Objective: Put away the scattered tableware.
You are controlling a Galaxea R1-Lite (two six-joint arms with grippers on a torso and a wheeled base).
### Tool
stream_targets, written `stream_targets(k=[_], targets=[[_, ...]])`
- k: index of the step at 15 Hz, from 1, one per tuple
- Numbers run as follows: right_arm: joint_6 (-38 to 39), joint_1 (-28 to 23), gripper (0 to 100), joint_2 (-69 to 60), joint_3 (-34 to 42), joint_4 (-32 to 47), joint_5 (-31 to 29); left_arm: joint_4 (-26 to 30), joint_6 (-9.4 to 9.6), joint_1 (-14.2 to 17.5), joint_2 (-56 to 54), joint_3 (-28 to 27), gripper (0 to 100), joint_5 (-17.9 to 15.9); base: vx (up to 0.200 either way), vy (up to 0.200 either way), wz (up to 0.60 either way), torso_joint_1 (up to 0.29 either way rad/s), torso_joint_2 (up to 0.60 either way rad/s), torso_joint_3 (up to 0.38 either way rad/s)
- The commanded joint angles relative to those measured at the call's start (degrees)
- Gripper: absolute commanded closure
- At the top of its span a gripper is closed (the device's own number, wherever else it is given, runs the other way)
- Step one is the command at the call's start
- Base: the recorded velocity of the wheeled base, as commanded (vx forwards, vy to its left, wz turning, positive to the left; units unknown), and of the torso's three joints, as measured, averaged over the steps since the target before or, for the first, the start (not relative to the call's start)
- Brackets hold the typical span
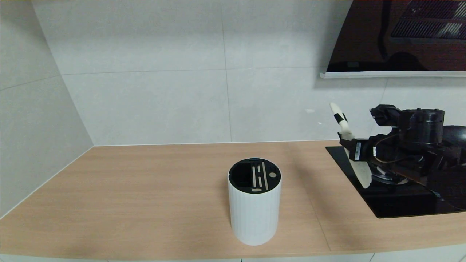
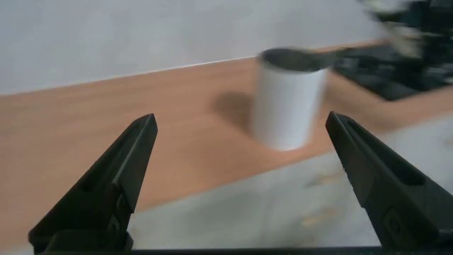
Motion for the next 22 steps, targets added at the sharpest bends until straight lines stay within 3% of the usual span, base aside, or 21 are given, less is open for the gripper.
stream_targets(k=[1,2,3,4,5,6,7,8,11,12,14,17,22], targets=[[0.0,7.0,100,-3.8,-5.2,4.3,-0.4,1.3,-0.43,-1.2,29.3,-20.8,0,-8.6,0.000,0.000,0.00,0.000,0.00,0.000],[0.0,9.1,100,-3.9,-6.2,5.1,-0.7,0.9,-0.52,-2.6,33.7,-23.1,0,-9.4,0.000,0.000,0.00,0.000,0.00,0.000],[-0.1,11.7,100,-4.4,-7.5,5.4,-1.1,-1.5,-2.10,-5.3,40.8,-25.6,0,-10.0,0.000,0.000,0.00,0.000,0.00,0.000],[-0.1,13.5,100,-4.9,-8.1,5.5,-1.1,-5.0,-4.82,-8.1,45.1,-25.9,0,-10.0,0.000,0.000,0.00,0.000,0.00,0.000],[0.0,15.4,100,-5.8,-8.0,5.5,-1.1,-8.9,-9.04,-12.6,47.9,-25.8,0,-9.9,0.000,0.000,0.00,0.000,0.00,0.000],[0.2,17.6,100,-7.1,-7.2,5.7,-1.3,-13.4,-16.87,-18.3,49.8,-25.8,0,-9.4,0.000,0.000,0.00,0.000,0.00,0.000],[0.2,19.8,100,-8.1,-6.5,7.3,-2.1,-18.1,-24.16,-21.3,51.0,-25.2,0,-9.3,0.000,0.000,0.00,0.000,0.00,0.000],[0.3,21.6,100,-8.5,-6.9,9.3,-3.2,-22.8,-29.43,-22.7,53.0,-24.7,0,-9.7,0.000,0.000,0.00,0.000,0.00,0.000],[0.7,25.2,100,-7.5,-7.1,10.2,-3.6,-34.3,-39.89,-24.5,62.4,-23.7,0,-7.6,0.000,0.000,0.00,0.000,0.00,0.000],[1.1,25.9,100,-7.2,-7.1,10.1,-3.7,-38.2,-42.97,-25.1,65.9,-23.7,0,-5.4,0.000,0.000,0.00,0.000,0.00,0.000],[2.3,27.3,100,-7.2,-6.9,10.0,-3.7,-45.4,-45.52,-27.2,71.2,-23.7,0,-0.1,0.000,0.000,0.00,0.000,0.00,0.000],[2.4,29.1,100,-7.7,-6.2,9.9,-3.7,-52.6,-45.69,-32.8,77.1,-23.7,0,8.9,0.000,0.000,0.00,0.000,0.00,0.000],[2.4,31.1,100,-7.1,-5.3,9.8,-3.7,-56.3,-45.69,-34.6,77.7,-22.4,0,9.9,0.000,0.000,0.00,0.000,0.00,0.000]])
